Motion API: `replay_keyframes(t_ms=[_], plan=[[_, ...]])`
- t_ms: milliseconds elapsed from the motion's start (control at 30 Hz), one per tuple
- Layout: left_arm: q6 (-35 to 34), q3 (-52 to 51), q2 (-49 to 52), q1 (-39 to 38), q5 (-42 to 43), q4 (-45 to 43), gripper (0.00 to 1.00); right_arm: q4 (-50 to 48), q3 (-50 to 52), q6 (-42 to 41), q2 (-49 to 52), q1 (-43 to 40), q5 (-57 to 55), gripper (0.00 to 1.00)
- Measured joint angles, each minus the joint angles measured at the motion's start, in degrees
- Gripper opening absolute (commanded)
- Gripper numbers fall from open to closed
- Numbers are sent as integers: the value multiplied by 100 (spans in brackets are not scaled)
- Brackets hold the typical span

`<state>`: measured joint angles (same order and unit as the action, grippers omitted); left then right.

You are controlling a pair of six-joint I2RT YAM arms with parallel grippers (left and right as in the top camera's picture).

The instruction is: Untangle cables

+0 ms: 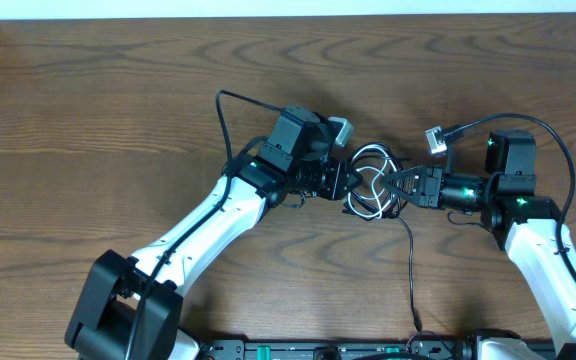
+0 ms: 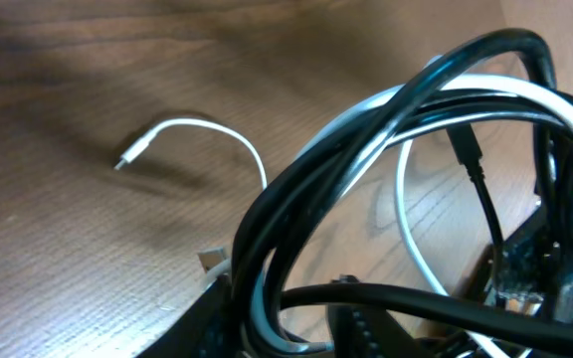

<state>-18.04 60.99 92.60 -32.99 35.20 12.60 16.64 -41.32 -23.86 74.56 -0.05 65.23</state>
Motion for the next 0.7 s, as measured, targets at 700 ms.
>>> replay_keyframes(t_ms=[700], plan=[[-11, 0, 0, 0, -85, 7, 7, -48, 0, 46, 0, 0, 120, 4]])
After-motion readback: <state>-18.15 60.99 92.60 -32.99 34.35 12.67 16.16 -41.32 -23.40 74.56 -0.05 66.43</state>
